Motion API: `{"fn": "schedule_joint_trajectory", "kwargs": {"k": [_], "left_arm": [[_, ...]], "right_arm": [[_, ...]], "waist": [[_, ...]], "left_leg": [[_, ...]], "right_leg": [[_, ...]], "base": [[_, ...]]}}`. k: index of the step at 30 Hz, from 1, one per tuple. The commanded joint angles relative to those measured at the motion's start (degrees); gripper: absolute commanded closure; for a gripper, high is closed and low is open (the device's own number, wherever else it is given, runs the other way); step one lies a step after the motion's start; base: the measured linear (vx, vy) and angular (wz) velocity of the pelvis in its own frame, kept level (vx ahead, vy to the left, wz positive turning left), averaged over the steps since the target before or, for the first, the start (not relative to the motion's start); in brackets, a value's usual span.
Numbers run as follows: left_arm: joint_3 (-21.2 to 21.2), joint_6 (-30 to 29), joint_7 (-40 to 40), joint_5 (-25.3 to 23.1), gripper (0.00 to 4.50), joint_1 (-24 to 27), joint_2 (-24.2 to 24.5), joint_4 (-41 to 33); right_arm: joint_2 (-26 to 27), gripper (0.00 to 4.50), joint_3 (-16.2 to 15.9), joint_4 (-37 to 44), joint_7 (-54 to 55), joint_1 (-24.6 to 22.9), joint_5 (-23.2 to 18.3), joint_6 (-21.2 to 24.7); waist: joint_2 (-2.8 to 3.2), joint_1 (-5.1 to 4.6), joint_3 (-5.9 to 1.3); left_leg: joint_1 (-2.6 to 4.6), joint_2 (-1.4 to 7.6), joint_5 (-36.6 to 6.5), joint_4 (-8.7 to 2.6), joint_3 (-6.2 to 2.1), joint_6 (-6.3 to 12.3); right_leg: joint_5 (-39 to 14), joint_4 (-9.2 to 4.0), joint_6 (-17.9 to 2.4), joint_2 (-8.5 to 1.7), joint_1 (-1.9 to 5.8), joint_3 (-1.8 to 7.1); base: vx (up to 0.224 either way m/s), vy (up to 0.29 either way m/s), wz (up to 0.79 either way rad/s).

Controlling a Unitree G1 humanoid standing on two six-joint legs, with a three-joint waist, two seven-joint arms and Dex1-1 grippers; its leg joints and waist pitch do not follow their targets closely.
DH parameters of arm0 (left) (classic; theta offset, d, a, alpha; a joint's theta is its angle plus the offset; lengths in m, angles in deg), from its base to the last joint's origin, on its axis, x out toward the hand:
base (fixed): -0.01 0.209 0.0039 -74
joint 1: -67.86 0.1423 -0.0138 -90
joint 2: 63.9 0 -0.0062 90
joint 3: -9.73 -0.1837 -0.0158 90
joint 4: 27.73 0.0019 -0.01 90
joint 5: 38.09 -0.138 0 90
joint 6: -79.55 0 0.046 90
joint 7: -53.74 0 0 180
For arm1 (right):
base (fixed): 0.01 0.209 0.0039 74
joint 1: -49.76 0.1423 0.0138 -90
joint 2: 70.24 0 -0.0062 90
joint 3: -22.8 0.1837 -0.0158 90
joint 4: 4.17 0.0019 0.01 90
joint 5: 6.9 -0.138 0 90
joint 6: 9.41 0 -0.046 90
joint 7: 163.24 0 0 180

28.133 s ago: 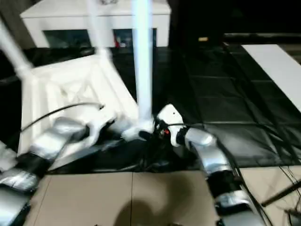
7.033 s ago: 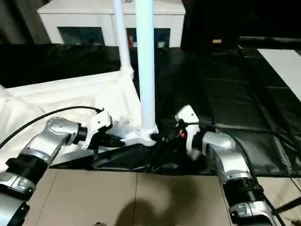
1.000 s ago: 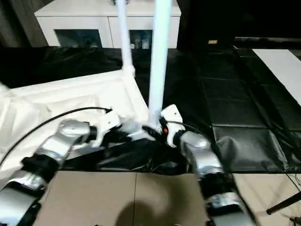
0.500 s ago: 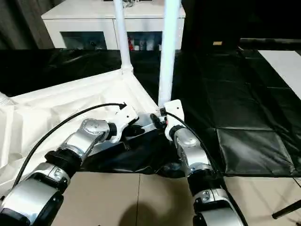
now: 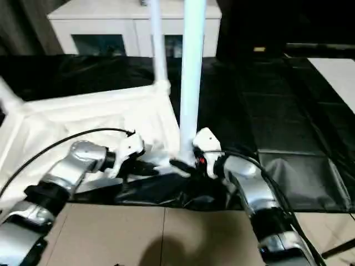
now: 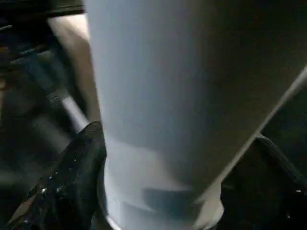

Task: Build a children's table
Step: Rotate leg to tighten

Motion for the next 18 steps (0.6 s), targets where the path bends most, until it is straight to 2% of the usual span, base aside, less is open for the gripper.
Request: {"fn": "schedule_joint_trajectory", "kwargs": {"k": [1, 2, 7, 12, 18], "left_arm": [[-1.6, -0.4, 4.5, 0.6, 4.50, 0.4, 1.0, -2.3], [-1.4, -1.1, 5.5, 1.2, 4.50, 1.0, 1.9, -4.0], [-1.0, -1.7, 6.1, 1.6, 4.50, 1.4, 2.9, -4.9], [-0.8, -2.1, 5.9, 1.8, 4.50, 1.8, 3.3, -5.6], [-0.9, -3.2, 6.1, 2.2, 4.50, 2.4, 3.7, -7.0]], "right_arm": [[-1.4, 0.71, -0.2, 1.6, -2.6, 0.0, -1.0, 0.3], [-2.1, 0.71, -0.6, 2.7, -5.1, -0.6, -1.7, 0.6], [-3.1, 0.71, -2.0, 3.4, -8.0, -1.4, -1.7, 0.8], [-3.1, 1.16, -1.6, 2.0, -8.3, -1.0, -1.9, 0.8], [-2.9, 1.64, -1.4, 1.7, -9.0, -0.7, -1.9, 1.7]], "waist": [[-0.65, 0.06, -3.62], [-0.64, 0.10, -3.53], [-0.88, 0.28, -3.42], [-0.94, 0.22, -3.46], [-1.08, 0.20, -3.56]], "left_leg": [[0.96, 0.79, -14.6, -4.18, 0.45, 5.38], [1.10, 0.76, -15.3, -4.21, 0.55, 4.95], [0.96, 0.72, -15.5, -4.35, 0.49, 4.16], [0.79, 0.58, -14.9, -4.31, 0.42, 3.90], [0.78, 0.61, -13.7, -4.22, 0.42, 4.30]], "right_leg": [[-8.5, -3.22, -15.9, -0.79, 2.83, 0.77], [-9.2, -3.33, -15.9, -0.76, 2.62, 0.84], [-10.7, -3.43, -15.2, -0.88, 2.68, 0.97], [-11.1, -3.43, -14.7, -0.92, 2.76, 0.96], [-9.6, -3.23, -15.1, -0.87, 2.80, 0.92]], "base": [[0.000, 0.000, 0.00], [0.000, 0.000, 0.00], [0.000, 0.000, 0.00], [0.000, 0.000, 0.00], [0.000, 0.000, 0.00]]}}
